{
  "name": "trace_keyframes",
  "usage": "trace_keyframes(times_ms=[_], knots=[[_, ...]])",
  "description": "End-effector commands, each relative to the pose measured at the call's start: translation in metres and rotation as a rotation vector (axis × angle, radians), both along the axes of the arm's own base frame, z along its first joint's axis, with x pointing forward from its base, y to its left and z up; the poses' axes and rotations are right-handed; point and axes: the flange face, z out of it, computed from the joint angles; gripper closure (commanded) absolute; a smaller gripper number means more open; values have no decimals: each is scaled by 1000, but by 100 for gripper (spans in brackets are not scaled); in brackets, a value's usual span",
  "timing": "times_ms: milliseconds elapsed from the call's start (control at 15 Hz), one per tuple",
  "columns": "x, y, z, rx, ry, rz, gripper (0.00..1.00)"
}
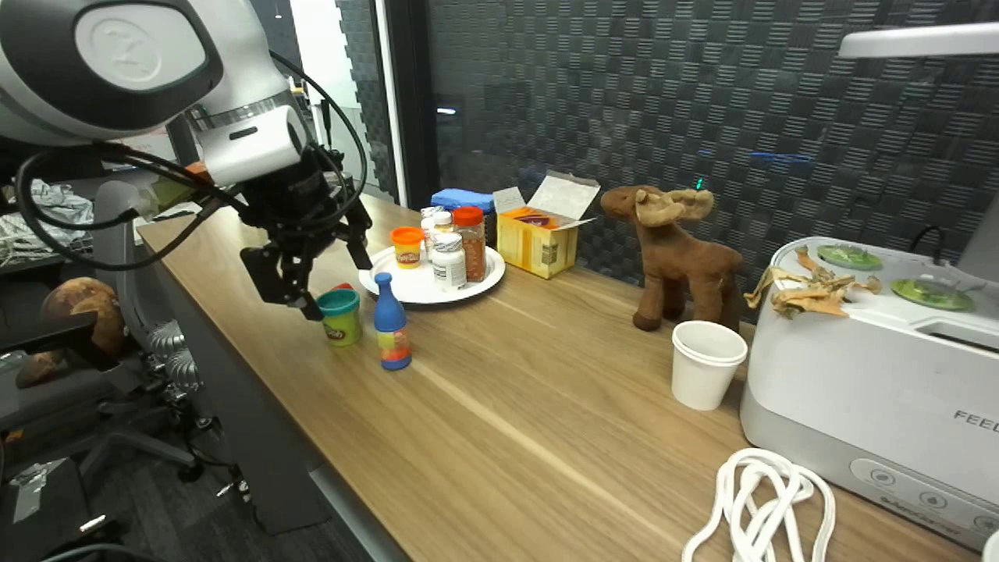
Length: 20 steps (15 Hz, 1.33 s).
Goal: Put the containers and strawberry on the white plate
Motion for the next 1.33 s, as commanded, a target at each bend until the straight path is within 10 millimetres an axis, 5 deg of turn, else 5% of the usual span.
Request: trace_keyframes(times_ms=[0, 67, 133, 267, 600, 933, 1267], knots=[[0, 0, -4, 43, 0, 8, 0], [0, 0, -6, 51, 7, 7, 4], [1, 1, -7, 57, 11, 7, 26], [1, 2, -7, 60, 19, 11, 29], [-4, 10, 7, -12, 28, 24, 69], [-2, 31, 41, -153, 33, 132, 72], [30, 46, 68, -286, -16, 325, 72]])
